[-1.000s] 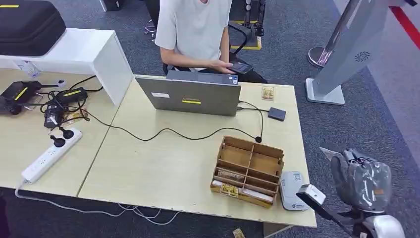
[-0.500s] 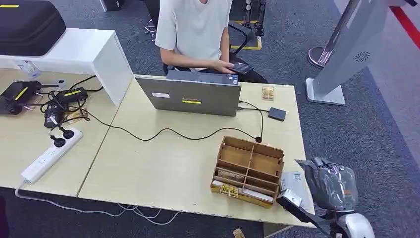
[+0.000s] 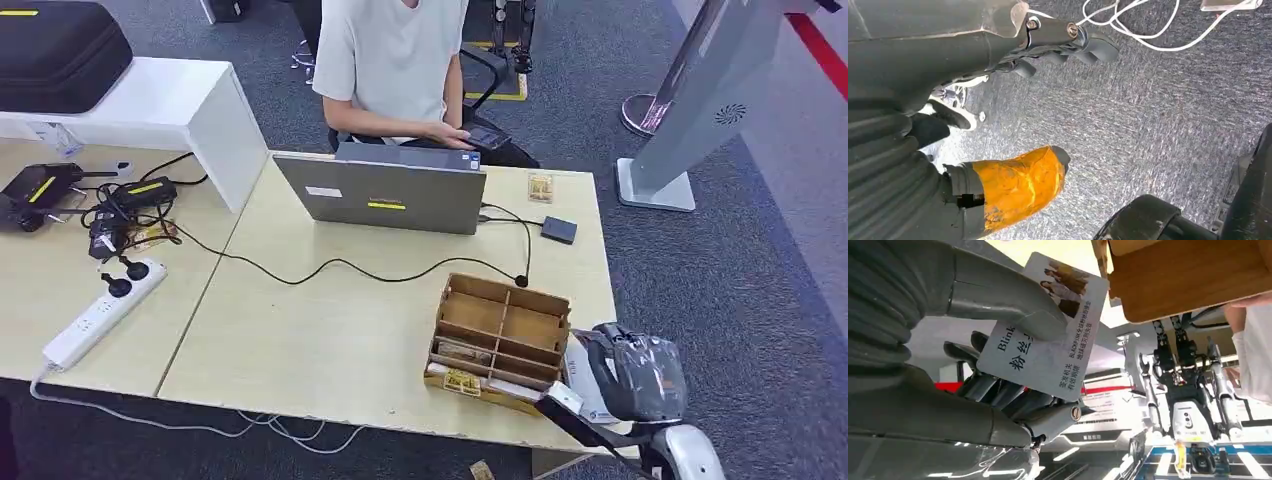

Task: Pass the card to the sensor for recognition and then transmit it.

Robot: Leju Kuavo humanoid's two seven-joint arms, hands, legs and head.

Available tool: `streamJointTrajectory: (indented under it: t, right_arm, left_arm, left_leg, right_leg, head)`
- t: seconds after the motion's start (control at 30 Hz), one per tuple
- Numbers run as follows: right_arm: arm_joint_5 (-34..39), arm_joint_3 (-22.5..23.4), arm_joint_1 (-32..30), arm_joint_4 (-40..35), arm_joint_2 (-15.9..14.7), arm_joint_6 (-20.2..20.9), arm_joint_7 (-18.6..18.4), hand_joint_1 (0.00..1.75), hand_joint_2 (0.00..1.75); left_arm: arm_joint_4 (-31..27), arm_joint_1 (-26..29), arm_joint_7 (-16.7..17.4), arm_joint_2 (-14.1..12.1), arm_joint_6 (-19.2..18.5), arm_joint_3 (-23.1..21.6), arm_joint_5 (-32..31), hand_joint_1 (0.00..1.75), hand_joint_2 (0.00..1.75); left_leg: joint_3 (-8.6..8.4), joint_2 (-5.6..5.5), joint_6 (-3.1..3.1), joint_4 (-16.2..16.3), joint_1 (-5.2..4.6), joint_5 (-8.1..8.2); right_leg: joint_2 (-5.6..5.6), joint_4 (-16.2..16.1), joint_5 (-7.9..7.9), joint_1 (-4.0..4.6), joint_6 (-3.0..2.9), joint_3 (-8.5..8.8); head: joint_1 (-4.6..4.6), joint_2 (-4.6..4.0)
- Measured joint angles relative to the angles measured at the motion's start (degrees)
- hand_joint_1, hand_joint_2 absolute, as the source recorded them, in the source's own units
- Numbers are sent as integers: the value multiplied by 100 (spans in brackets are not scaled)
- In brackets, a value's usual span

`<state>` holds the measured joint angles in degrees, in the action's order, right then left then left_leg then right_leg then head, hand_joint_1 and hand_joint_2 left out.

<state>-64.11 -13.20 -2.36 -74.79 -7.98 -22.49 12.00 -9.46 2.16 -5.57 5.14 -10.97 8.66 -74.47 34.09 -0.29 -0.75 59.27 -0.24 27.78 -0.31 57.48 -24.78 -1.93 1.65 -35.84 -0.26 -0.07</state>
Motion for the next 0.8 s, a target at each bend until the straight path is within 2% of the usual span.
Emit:
streamJointTrajectory:
  t: [0.4, 0.8]
  right_arm:
    - [127, -243, -14, 385, 15, 7, -186, 175, 175]
    - [230, -214, -10, 597, 15, -37, -304, 175, 175]
  left_arm:
    - [0, 0, 37, 7, 26, 61, -2, 0, 175]
    - [0, 1, 79, 7, 87, 136, -17, 0, 175]
  left_leg:
    - [-1, 3, 1, 0, 0, 0]
    - [0, 2, 0, 0, 0, 0]
  right_leg:
    - [3, 0, 0, 1, -1, 0]
    - [2, 0, 0, 0, 0, 0]
  head:
    - [0, 0]
    - [0, 0]
